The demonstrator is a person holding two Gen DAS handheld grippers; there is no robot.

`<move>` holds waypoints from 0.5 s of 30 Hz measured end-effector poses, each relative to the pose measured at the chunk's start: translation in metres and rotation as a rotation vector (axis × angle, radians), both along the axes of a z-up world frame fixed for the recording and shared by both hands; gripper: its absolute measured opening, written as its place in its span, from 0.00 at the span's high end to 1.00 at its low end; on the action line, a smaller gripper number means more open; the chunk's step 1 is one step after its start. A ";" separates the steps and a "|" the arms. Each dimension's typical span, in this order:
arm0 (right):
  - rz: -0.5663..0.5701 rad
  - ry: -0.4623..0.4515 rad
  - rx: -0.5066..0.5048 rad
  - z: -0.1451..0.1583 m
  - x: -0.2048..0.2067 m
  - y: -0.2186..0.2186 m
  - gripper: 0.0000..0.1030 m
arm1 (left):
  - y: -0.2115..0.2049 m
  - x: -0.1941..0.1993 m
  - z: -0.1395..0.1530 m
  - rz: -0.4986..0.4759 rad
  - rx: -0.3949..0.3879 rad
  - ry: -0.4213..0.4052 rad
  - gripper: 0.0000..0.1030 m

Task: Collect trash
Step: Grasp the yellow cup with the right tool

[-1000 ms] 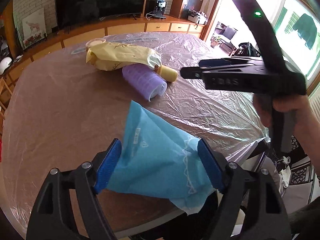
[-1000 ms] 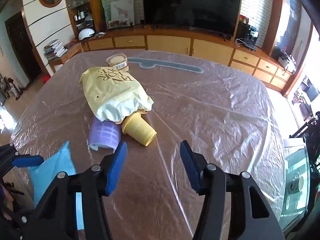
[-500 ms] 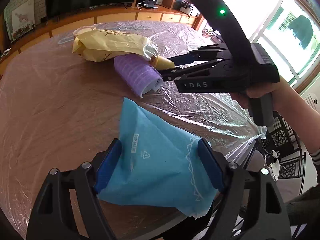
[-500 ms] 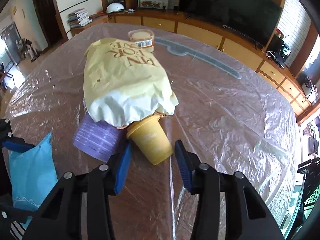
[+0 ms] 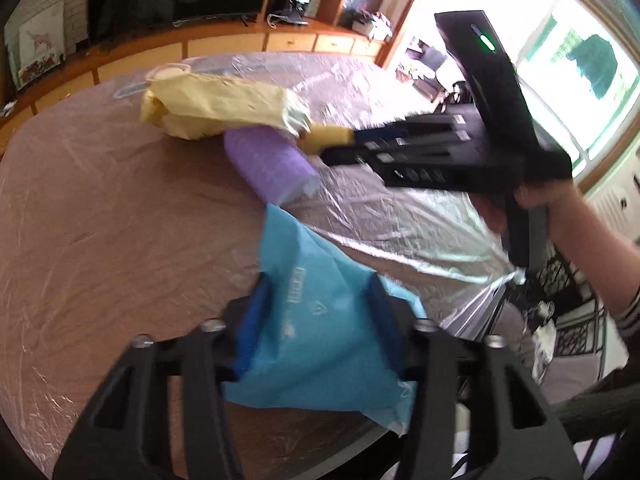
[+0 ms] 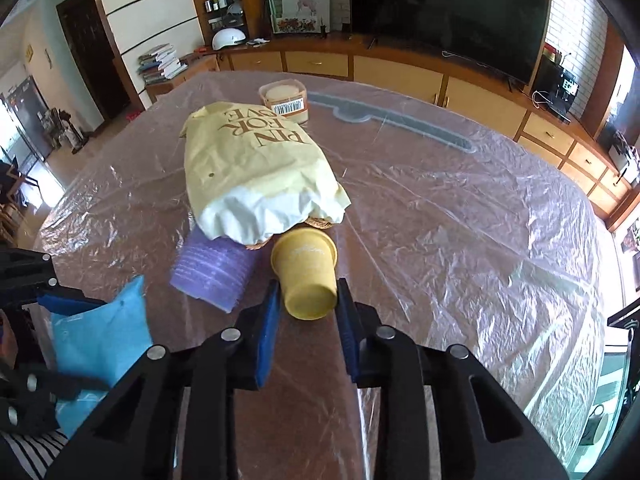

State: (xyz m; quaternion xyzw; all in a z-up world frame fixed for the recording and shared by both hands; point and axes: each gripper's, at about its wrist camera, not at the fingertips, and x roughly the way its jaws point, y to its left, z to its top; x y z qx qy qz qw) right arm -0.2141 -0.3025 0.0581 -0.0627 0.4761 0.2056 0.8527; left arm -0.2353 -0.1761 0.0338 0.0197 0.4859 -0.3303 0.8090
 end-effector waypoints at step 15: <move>-0.049 -0.004 -0.045 -0.008 -0.008 0.001 0.47 | 0.027 -0.004 0.000 0.133 -0.058 0.105 0.11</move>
